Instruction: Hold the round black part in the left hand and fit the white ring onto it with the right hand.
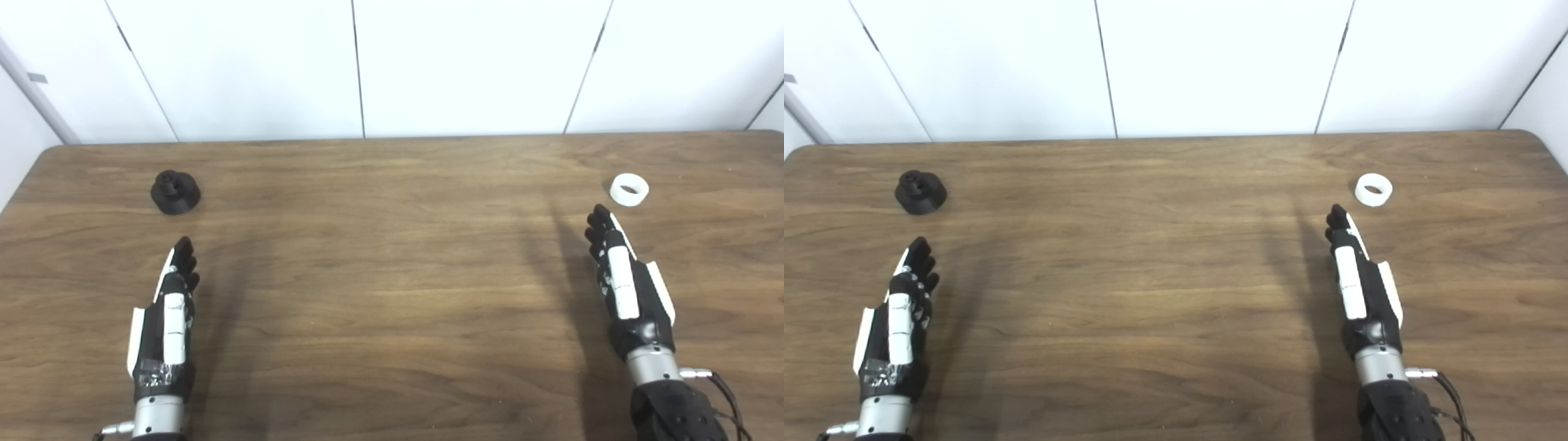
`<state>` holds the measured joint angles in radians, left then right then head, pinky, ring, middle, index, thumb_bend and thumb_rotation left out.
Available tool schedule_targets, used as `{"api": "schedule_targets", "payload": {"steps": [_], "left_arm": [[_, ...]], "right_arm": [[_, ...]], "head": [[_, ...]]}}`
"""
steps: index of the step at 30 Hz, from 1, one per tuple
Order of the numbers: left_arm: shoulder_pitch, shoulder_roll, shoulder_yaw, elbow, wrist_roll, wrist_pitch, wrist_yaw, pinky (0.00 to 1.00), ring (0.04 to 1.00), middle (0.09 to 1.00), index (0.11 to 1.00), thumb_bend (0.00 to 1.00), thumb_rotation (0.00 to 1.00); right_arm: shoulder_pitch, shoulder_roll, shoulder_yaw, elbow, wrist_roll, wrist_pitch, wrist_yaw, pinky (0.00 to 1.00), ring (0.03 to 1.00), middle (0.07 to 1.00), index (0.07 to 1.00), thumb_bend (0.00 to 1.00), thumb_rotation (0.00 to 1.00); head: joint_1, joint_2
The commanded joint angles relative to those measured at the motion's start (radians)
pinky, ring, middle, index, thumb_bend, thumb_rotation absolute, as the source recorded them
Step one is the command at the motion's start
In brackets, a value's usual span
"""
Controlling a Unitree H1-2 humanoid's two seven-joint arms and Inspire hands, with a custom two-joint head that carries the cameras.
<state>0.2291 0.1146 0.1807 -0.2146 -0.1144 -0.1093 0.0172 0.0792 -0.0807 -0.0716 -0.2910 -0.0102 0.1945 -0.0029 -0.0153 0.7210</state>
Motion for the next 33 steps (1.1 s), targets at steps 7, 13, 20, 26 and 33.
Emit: {"api": "schedule_targets", "payload": {"steps": [7, 13, 20, 26, 33], "left_arm": [[-0.011, 0.010, 0.007, -0.017, -0.001, -0.033, -0.006, 1.00, 1.000, 0.987, 0.976, 0.61, 0.96], [-0.011, 0.008, 0.007, -0.017, -0.004, -0.035, -0.006, 1.00, 1.000, 0.988, 0.974, 0.62, 0.95], [-0.008, 0.003, 0.003, -0.027, 0.006, -0.027, -0.001, 1.00, 1.000, 0.988, 0.974, 0.62, 0.96], [-0.008, -0.002, -0.001, -0.025, 0.010, -0.028, 0.000, 1.00, 1.000, 0.988, 0.978, 0.61, 0.96], [-0.001, -0.025, -0.026, -0.008, 0.052, -0.051, 0.011, 1.00, 1.000, 0.977, 0.965, 0.59, 0.99]], "right_arm": [[-0.024, -0.003, -0.006, -0.028, 0.004, -0.048, -0.003, 1.00, 0.961, 0.956, 0.956, 0.57, 1.00], [-0.023, -0.003, -0.007, -0.034, 0.011, -0.039, 0.000, 1.00, 0.970, 0.966, 0.962, 0.58, 1.00], [-0.021, -0.001, -0.008, -0.034, 0.012, -0.036, -0.002, 1.00, 0.966, 0.963, 0.963, 0.57, 1.00], [-0.019, -0.006, -0.009, -0.026, 0.011, -0.058, -0.001, 1.00, 0.961, 0.959, 0.962, 0.54, 1.00], [-0.009, -0.032, -0.025, -0.006, 0.043, -0.064, 0.021, 1.00, 0.983, 0.975, 0.973, 0.53, 1.00]], "head": [[-0.001, 0.001], [0.001, 0.000], [0.008, -0.008], [0.059, -0.028], [0.206, -0.099]]}}
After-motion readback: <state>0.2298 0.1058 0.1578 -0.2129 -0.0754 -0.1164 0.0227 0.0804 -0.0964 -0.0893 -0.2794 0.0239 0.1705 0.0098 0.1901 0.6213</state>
